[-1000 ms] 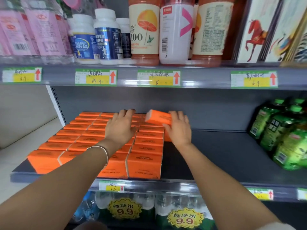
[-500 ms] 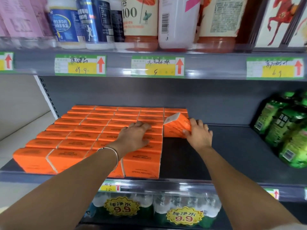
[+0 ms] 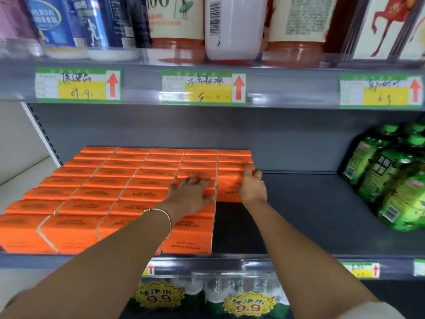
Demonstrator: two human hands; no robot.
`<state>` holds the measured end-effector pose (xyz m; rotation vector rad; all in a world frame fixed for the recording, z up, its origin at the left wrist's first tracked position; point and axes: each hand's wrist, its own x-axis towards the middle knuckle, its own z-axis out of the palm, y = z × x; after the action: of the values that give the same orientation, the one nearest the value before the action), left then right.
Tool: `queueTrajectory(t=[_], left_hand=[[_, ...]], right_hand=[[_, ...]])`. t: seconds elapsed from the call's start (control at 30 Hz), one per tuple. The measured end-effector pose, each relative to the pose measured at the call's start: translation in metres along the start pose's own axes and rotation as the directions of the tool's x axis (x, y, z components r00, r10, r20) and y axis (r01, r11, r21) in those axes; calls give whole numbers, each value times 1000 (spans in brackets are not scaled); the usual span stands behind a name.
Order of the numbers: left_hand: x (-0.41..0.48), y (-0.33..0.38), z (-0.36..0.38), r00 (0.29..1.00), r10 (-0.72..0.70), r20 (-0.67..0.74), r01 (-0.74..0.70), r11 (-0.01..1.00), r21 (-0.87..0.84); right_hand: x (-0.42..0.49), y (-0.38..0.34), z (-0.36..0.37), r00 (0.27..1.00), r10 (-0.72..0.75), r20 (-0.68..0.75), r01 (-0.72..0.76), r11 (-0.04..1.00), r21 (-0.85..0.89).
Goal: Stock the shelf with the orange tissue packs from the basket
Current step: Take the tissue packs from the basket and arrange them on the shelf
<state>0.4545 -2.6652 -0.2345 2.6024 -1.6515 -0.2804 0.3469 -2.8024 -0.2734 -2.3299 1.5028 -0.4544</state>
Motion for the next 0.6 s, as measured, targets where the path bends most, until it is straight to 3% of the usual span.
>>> queueTrajectory(t=[0.27, 0.4, 0.6], left_hand=[[-16, -8, -10, 996, 33, -79, -33, 999, -3], [-51, -31, -29, 977, 50, -207, -43, 998, 39], [-150, -120, -57, 940, -54, -337, 102, 987, 128]], right_hand=[[-9, -10, -14, 998, -21, 65, 31, 987, -156], [-37, -39, -26, 963, -266, 33, 268, 956, -121], [-105, -122, -29, 787, -617, 20, 615, 780, -112]])
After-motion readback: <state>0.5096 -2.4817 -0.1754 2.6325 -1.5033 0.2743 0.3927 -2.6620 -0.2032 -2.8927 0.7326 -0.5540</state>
